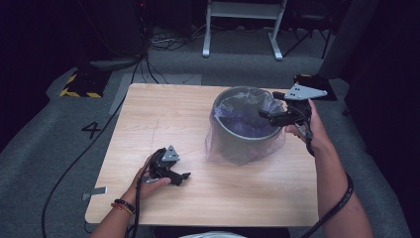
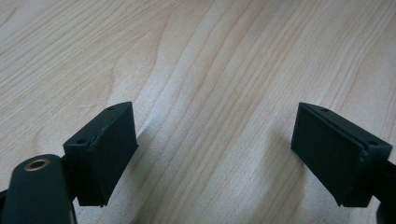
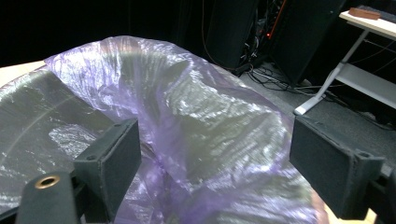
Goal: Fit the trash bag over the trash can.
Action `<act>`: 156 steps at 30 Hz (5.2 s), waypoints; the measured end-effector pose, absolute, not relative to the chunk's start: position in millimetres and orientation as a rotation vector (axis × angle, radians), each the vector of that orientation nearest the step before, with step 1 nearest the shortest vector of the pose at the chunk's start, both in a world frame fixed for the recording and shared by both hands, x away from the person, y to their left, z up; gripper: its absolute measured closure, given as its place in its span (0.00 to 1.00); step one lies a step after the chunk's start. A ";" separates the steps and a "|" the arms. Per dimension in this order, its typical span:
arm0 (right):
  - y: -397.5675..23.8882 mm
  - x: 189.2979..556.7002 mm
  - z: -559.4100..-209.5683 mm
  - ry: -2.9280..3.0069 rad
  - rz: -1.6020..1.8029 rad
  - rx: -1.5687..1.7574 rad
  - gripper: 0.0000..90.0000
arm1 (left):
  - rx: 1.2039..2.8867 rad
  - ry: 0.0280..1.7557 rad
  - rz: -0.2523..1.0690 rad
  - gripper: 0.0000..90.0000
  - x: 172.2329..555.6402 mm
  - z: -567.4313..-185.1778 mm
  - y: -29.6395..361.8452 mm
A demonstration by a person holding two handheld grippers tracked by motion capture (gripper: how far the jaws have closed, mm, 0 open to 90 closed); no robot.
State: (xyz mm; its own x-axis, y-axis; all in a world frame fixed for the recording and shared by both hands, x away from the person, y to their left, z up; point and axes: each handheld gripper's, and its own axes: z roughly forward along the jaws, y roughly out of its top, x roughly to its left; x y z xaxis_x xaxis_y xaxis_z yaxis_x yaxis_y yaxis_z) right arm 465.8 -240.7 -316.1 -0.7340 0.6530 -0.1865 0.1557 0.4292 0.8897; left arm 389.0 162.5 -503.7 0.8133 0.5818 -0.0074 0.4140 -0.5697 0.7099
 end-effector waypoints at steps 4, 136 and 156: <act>-233.2 469.7 -317.8 2.200 1.234 0.683 0.19 | 2.256 0.728 0.293 0.15 389.0 -503.7 162.5; -277.1 393.0 -305.9 2.307 1.113 0.647 0.19 | 2.258 0.724 0.290 0.15 388.6 -503.7 162.6; -300.2 366.3 -364.0 2.284 0.987 0.656 0.19 | 2.259 0.722 0.289 0.15 388.6 -503.7 162.6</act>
